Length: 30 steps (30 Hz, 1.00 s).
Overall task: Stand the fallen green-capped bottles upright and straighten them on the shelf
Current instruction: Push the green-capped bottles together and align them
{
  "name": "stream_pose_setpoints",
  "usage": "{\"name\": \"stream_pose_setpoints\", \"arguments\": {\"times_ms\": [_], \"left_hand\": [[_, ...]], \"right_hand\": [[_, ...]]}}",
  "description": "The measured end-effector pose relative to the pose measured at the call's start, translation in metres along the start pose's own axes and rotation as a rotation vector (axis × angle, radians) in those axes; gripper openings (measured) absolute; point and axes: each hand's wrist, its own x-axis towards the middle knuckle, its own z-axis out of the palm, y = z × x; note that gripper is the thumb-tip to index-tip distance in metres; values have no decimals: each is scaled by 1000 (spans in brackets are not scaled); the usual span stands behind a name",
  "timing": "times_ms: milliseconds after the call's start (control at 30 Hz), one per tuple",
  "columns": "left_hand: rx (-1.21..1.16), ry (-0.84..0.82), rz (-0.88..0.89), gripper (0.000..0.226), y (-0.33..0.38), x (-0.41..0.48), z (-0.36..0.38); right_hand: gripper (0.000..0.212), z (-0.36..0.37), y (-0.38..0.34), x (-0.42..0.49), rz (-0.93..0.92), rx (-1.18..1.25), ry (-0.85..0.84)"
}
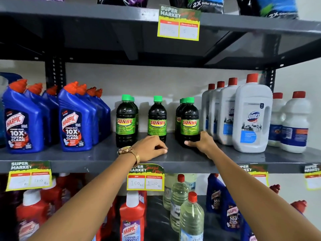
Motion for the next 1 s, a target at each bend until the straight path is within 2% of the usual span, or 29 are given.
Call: {"name": "stream_pose_setpoints", "arguments": {"times_ms": [200,267,367,467,1000], "left_hand": [[-111,-52,14,32,7,-10,-5],[-140,-134,1,42,11,-17,-6],[-62,-298,-26,58,17,-28,-2],[-34,-399,-55,62,21,-28,-2],[-29,-400,-75,64,21,-29,0]], "right_hand": [[69,0,6,2,-18,14,2],[68,1,6,3,-21,11,5],[68,1,6,3,-26,-5,3],[66,0,7,2,-28,-20,-9],[68,1,7,1,-18,-41,15]]}}
